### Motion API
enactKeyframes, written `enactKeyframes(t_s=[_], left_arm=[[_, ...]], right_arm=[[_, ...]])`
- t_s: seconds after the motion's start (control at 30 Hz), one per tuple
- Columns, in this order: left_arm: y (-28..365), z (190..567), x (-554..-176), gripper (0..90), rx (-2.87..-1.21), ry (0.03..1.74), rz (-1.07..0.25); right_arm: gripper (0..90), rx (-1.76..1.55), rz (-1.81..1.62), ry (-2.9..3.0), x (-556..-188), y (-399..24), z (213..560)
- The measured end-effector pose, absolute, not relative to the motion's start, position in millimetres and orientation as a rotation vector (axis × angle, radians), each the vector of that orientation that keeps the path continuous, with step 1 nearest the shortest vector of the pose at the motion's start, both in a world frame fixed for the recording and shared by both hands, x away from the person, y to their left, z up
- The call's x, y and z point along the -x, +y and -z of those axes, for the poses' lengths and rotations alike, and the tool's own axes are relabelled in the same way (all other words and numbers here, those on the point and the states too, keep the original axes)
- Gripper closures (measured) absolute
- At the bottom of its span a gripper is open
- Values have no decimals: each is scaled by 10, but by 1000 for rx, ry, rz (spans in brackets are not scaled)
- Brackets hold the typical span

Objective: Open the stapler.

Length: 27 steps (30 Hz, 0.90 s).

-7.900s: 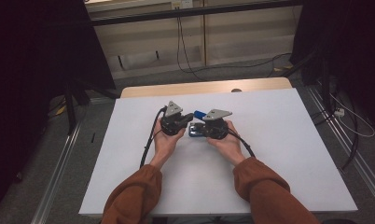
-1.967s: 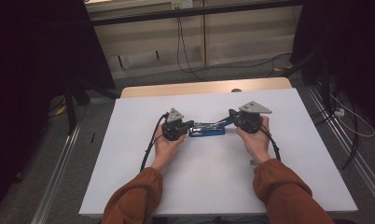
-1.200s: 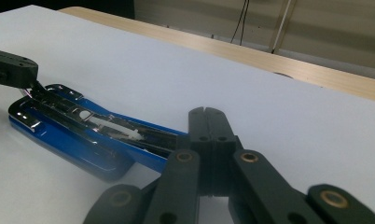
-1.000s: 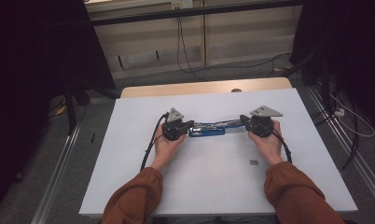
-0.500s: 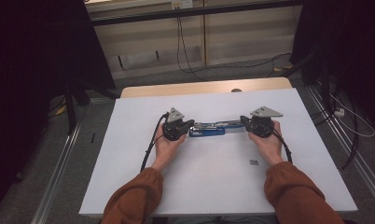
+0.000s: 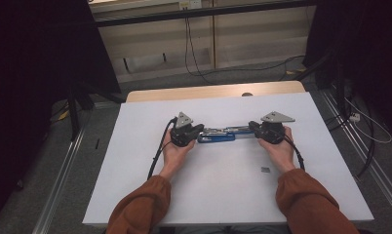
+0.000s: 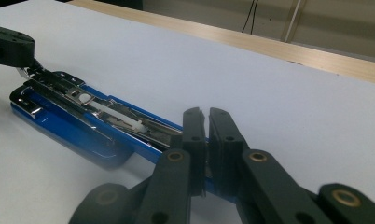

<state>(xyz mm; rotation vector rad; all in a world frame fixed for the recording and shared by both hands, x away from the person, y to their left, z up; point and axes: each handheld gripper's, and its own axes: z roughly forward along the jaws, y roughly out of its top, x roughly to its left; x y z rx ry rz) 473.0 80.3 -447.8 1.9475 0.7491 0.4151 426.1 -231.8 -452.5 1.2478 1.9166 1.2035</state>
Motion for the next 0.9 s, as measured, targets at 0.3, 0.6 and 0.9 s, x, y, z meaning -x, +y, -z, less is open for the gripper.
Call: enactKeyframes(t_s=[0.3,0.6,0.9], left_arm=[[858,4415,-4719,650,-1882,783,-398],[883,4403,-4684,399,-1930,846,-383],[936,4345,-4640,143,-1983,841,-416]], right_arm=[[722,-1246,-1248,1886,-4245,-2347,4473],[406,-1229,-1262,1897,-4166,-2444,4426],[103,-1263,-1320,1904,-4094,-2507,4406]])
